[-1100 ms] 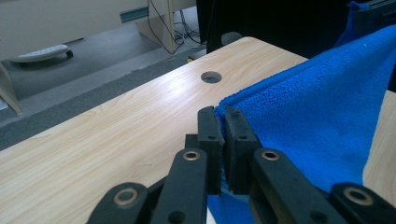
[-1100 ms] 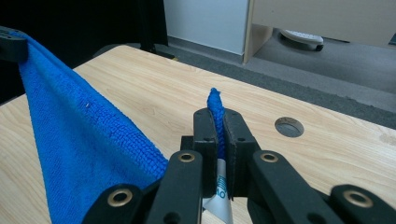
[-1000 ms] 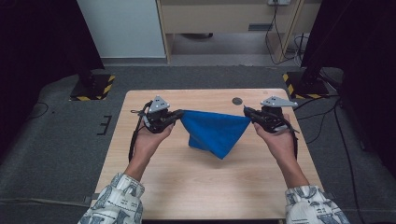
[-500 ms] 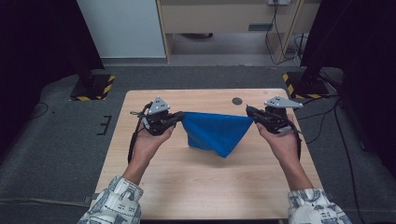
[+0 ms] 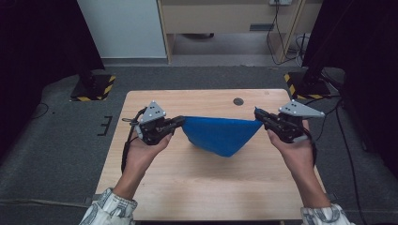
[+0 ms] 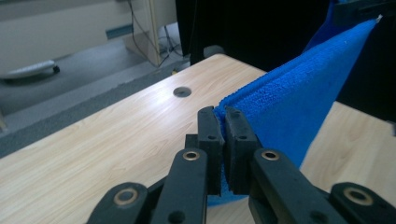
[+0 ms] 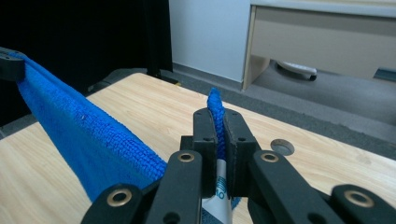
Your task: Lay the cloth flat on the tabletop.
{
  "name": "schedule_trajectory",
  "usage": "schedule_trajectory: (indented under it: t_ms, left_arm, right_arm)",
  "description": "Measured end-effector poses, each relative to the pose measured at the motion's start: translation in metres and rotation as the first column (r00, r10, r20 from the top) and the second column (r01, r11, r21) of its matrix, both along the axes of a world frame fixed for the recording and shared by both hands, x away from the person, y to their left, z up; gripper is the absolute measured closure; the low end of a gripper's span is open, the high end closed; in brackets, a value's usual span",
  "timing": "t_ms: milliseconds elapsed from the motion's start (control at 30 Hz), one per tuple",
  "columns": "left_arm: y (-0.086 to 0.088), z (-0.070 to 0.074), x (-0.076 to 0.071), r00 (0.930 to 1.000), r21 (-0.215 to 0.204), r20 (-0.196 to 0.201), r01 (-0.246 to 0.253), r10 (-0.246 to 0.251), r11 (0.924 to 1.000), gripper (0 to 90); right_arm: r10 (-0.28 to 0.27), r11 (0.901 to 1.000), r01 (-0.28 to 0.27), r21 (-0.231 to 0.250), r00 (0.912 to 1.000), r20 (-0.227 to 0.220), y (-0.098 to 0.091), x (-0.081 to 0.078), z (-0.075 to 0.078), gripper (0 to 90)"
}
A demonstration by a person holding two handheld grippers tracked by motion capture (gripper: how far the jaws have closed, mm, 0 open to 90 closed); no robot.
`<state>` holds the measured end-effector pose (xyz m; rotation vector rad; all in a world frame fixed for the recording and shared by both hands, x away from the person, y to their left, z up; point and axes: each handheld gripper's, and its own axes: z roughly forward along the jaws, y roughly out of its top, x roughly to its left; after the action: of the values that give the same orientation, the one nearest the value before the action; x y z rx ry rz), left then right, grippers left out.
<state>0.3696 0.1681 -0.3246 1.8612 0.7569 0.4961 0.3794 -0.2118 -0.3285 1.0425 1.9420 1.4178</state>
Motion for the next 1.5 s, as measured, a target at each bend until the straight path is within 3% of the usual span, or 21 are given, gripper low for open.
schedule_trajectory:
  t_ms: [133, 233, 367, 400, 433, 633, 1000, 1133, 1200, 1300, 1400, 1500]
  left_arm:
    - [-0.002, 0.014, -0.012, 0.9997, 0.010, 0.022, 0.013, -0.013, 0.9999, 86.4]
    - [-0.006, 0.014, 0.000, 1.0000, 0.026, 0.007, 0.005, -0.005, 0.9997, 86.3]
    - [-0.011, 0.001, 0.031, 0.9995, 0.032, -0.028, -0.009, 0.010, 0.9994, 86.2]
    - [-0.011, -0.004, 0.039, 0.9990, 0.040, -0.040, -0.017, 0.019, 0.9990, 86.2]
    - [-0.012, -0.010, 0.050, 0.9977, 0.044, -0.062, -0.026, 0.029, 0.9987, 86.2]
    - [-0.012, -0.041, 0.091, 0.9897, 0.077, -0.118, -0.073, 0.082, 0.9943, 86.1]
    - [-0.008, -0.077, 0.145, 0.9721, 0.174, -0.166, -0.136, 0.166, 0.9752, 86.0]
    - [-0.004, -0.087, 0.161, 0.9624, 0.183, -0.190, -0.160, 0.195, 0.9699, 86.0]
    - [-0.001, -0.091, 0.169, 0.9592, 0.172, -0.187, -0.180, 0.212, 0.9683, 85.0]
    - [0.002, -0.096, 0.178, 0.9601, 0.165, -0.154, -0.208, 0.233, 0.9642, 71.0]
    - [0.005, -0.094, 0.180, 0.9604, 0.154, -0.134, -0.223, 0.244, 0.9625, 52.6]
    - [0.010, -0.089, 0.176, 0.9602, 0.144, -0.149, -0.215, 0.236, 0.9658, 45.1]
  right_arm:
    - [-0.004, 1.0000, 0.004, 0.001, 1.0000, 0.008, -0.004, -0.016, 0.013, 84.9]
    - [-0.023, 0.9996, 0.023, -0.014, 0.9997, -0.006, -0.004, -0.010, 0.015, 84.5]
    - [-0.060, 0.9978, 0.058, -0.033, 0.9966, -0.057, -0.003, 0.017, 0.002, 84.5]
    - [-0.075, 0.9966, 0.072, -0.040, 0.9941, -0.078, -0.002, 0.032, -0.006, 84.5]
    - [-0.075, 0.9966, 0.072, -0.040, 0.9941, -0.078, -0.002, 0.032, -0.006, 84.5]
    - [-0.104, 0.9932, 0.096, -0.065, 0.9864, -0.127, 0.007, 0.077, -0.035, 83.9]
    - [-0.168, 0.9840, 0.149, -0.098, 0.9586, -0.230, 0.030, 0.141, -0.081, 83.9]
    - [-0.184, 0.9815, 0.164, -0.100, 0.9495, -0.254, 0.040, 0.159, -0.092, 83.4]
    - [-0.180, 0.9831, 0.164, -0.082, 0.9471, -0.266, 0.043, 0.169, -0.098, 75.4]
    - [-0.191, 0.9816, 0.185, -0.048, 0.9455, -0.264, 0.046, 0.182, -0.104, 51.3]
    - [-0.219, 0.9758, 0.212, -0.054, 0.9489, -0.227, 0.048, 0.185, -0.105, 34.8]
    - [-0.218, 0.9754, 0.204, -0.085, 0.9498, -0.224, 0.048, 0.181, -0.103, 25.3]
